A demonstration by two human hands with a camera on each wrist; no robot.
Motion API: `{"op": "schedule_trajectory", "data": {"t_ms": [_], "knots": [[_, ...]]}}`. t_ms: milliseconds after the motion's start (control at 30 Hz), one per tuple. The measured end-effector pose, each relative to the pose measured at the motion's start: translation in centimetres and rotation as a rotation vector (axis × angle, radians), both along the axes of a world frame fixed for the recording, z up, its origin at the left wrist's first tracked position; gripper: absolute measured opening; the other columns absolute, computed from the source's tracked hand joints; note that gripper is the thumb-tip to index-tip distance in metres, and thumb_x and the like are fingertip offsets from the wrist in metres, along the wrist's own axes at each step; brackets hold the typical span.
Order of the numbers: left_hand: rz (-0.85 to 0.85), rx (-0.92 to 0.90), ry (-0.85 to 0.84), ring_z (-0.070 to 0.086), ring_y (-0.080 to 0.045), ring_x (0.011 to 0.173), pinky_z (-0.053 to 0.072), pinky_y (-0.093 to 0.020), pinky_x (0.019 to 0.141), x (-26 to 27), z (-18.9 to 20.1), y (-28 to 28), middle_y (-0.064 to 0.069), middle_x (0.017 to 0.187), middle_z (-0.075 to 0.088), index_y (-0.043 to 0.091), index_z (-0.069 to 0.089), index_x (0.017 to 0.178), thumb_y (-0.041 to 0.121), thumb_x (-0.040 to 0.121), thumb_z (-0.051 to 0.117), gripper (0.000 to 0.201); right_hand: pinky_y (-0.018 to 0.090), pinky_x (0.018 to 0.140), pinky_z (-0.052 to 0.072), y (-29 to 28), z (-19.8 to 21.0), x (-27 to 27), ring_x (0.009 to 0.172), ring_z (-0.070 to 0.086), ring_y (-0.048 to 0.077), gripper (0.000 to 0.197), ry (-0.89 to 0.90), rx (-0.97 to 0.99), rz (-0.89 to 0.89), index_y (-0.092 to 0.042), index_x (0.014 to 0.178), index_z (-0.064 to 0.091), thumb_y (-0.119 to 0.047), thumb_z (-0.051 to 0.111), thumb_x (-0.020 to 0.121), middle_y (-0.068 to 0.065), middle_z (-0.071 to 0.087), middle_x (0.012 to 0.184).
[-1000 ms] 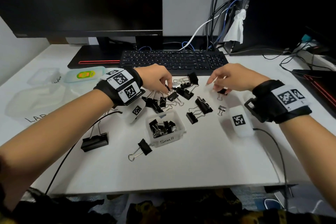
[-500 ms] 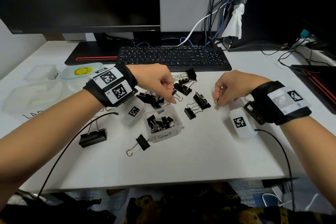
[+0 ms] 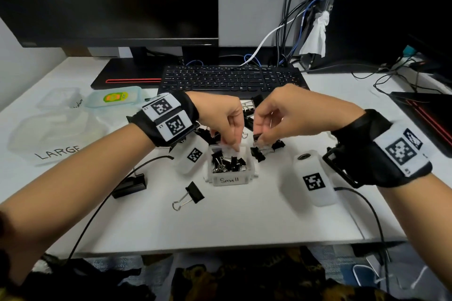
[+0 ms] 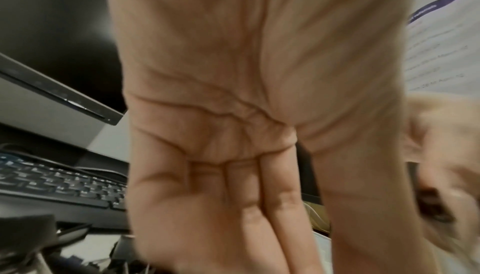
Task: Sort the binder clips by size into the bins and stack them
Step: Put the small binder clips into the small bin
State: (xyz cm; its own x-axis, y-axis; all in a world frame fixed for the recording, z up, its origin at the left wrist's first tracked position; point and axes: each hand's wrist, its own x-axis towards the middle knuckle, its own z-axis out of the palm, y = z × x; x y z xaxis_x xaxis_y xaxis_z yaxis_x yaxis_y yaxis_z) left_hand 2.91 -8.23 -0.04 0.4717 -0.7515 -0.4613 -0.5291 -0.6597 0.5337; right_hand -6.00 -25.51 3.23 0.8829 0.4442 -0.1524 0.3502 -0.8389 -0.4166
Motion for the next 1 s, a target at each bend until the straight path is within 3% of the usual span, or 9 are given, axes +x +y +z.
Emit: {"op": "schedule_trajectory", "data": {"t_ms": [67,200,433,500,600,700,767,867,1000], "knots": [[0.003,-0.004,0.009,0.062,-0.003,0.06,0.049,-0.018,0.055,-0.1,0.0,0.0,0.008,0.068,0.073,0.013,0.077,0.085,0.011,0.08,0.076,0.006,0.018,0.062,0.048,0.8,-0.4,-0.2,0.061,0.061,-0.001,0.009,-0.009,-0.026,0.046,-0.022,0.082,0.074,-0.025,0.08,0.077,-0.01,0.068,0.066],[0.011,-0.021,0.063,0.068,-0.012,0.078,0.055,-0.026,0.067,-0.1,0.1,1.1,-0.006,0.089,0.077,0.015,0.076,0.093,0.016,0.081,0.076,0.012,0.014,0.059,0.046,1.6,-1.6,-0.1,0.059,0.058,-0.007,0.01,-0.037,-0.017,0.052,-0.018,0.083,0.073,-0.023,0.08,0.078,-0.012,0.064,0.064],[0.122,-0.047,0.04,0.069,-0.001,0.082,0.055,-0.024,0.073,0.5,1.0,4.1,0.0,0.097,0.076,0.012,0.071,0.111,0.014,0.085,0.07,0.026,0.006,0.055,0.042,2.6,-1.9,-0.3,0.058,0.062,-0.004,0.008,0.041,0.101,0.083,-0.02,0.082,0.075,-0.021,0.082,0.077,-0.009,0.07,0.067],[0.154,-0.055,0.004,0.069,0.0,0.083,0.056,-0.024,0.077,0.6,1.4,5.0,0.001,0.099,0.076,0.013,0.07,0.113,0.014,0.087,0.068,0.026,0.006,0.058,0.045,2.9,-2.0,-0.2,0.064,0.065,-0.002,0.013,0.003,0.138,0.076,-0.021,0.084,0.076,-0.027,0.083,0.074,-0.007,0.072,0.072],[0.214,-0.056,-0.094,0.068,-0.007,0.093,0.056,-0.026,0.082,0.9,2.1,6.3,0.005,0.098,0.075,0.021,0.071,0.11,0.025,0.085,0.071,0.026,0.015,0.074,0.052,3.4,-2.1,0.0,0.08,0.065,0.001,0.032,-0.1,0.165,0.035,-0.025,0.09,0.074,-0.045,0.084,0.067,-0.012,0.067,0.087],[0.284,-0.043,-0.163,0.066,-0.008,0.097,0.053,-0.03,0.091,1.2,2.4,7.7,0.009,0.098,0.073,0.028,0.071,0.108,0.034,0.082,0.072,0.026,0.024,0.087,0.05,4.2,-2.3,0.0,0.097,0.056,0.0,0.064,-0.079,0.007,0.058,-0.032,0.108,0.067,-0.066,0.079,0.056,-0.018,0.056,0.103],[0.336,-0.009,-0.219,0.064,-0.01,0.1,0.051,-0.034,0.095,1.5,2.3,8.5,0.009,0.102,0.07,0.03,0.069,0.109,0.039,0.081,0.072,0.03,0.03,0.092,0.049,4.7,-2.5,0.0,0.104,0.052,0.004,0.078,-0.027,-0.13,0.097,-0.033,0.118,0.061,-0.071,0.075,0.052,-0.018,0.054,0.11],[0.409,0.06,-0.296,0.061,-0.021,0.106,0.05,-0.042,0.095,2.1,1.8,9.6,0.006,0.116,0.064,0.031,0.064,0.115,0.044,0.079,0.073,0.039,0.035,0.088,0.052,5.1,-3.0,0.0,0.102,0.055,0.008,0.073,-0.01,-0.236,0.115,-0.028,0.117,0.061,-0.065,0.079,0.057,-0.013,0.06,0.109],[0.504,0.171,-0.369,0.05,-0.023,0.122,0.043,-0.037,0.102,2.8,1.4,11.3,-0.003,0.133,0.053,0.022,0.054,0.132,0.046,0.084,0.067,0.055,0.036,0.082,0.055,4.0,-2.7,0.2,0.096,0.061,0.008,0.061,-0.012,-0.322,0.075,-0.028,0.112,0.062,-0.059,0.079,0.062,-0.015,0.064,0.101]]}}
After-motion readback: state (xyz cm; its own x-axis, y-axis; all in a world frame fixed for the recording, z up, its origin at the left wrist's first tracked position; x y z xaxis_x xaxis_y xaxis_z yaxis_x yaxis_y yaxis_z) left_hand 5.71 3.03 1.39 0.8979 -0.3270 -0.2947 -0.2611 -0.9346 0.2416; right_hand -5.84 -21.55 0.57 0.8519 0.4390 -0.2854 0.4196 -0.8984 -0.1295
